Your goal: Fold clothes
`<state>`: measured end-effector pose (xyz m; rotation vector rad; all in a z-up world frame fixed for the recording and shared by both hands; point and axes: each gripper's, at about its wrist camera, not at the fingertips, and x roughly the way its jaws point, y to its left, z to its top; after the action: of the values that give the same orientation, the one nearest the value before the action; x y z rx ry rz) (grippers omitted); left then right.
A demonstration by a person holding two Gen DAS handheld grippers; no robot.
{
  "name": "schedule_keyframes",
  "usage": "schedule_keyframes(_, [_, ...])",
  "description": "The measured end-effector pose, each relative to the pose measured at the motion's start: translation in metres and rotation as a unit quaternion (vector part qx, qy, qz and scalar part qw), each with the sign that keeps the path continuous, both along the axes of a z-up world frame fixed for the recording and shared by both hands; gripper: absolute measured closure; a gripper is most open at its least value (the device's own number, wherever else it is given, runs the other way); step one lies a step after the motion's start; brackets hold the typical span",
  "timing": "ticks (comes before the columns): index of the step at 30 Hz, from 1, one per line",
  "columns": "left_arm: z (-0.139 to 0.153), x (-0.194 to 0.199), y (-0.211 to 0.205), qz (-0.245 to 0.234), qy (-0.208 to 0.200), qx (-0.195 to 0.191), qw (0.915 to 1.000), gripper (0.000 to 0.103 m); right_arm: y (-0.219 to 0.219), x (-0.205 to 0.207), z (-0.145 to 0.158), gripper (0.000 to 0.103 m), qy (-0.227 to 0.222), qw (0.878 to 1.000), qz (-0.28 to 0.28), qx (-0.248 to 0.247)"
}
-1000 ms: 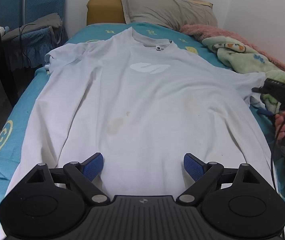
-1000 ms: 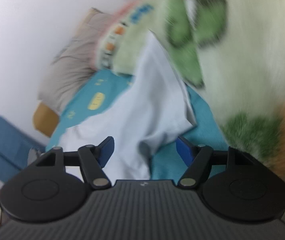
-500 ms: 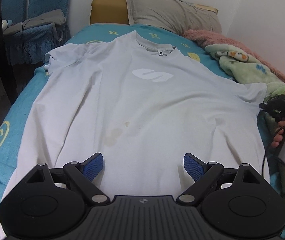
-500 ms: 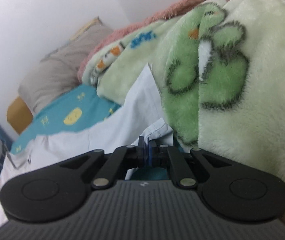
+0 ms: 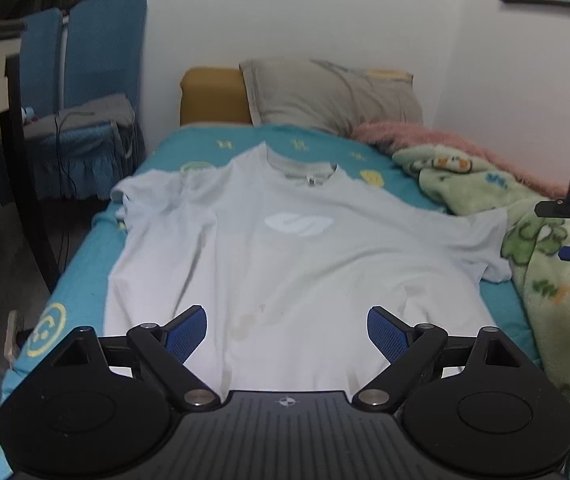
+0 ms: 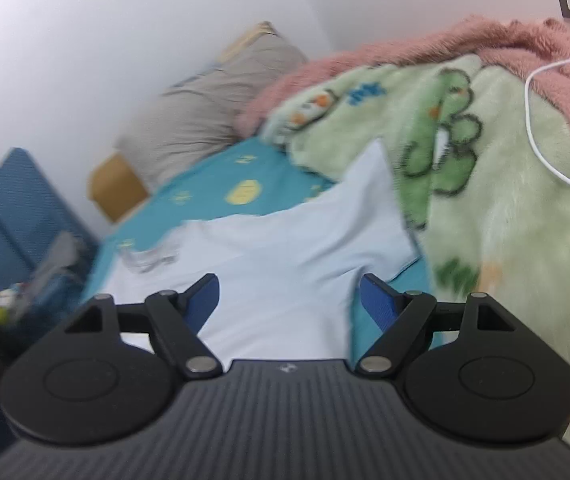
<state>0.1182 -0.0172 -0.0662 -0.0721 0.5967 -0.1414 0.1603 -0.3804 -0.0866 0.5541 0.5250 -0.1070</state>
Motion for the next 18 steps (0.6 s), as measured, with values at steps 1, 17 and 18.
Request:
schedule_keyframes(1, [0.005,-0.005,0.002,0.002,-0.009,0.000,1.0000,0.014,0.010,-0.013,0.009,0.024,-0.004,1.000,0.009,0.001])
schedule_keyframes(17, [0.079,-0.070,0.076,0.132,0.021,-0.107,0.9853,0.014,0.124,-0.127,0.084,0.024,-0.067,0.990,0.115,-0.044])
schedule_keyframes(18, [0.084,-0.071,0.079,0.137,0.027,-0.125,0.9823,0.014,0.126,-0.129,0.084,0.024,-0.073,0.990,0.115,-0.045])
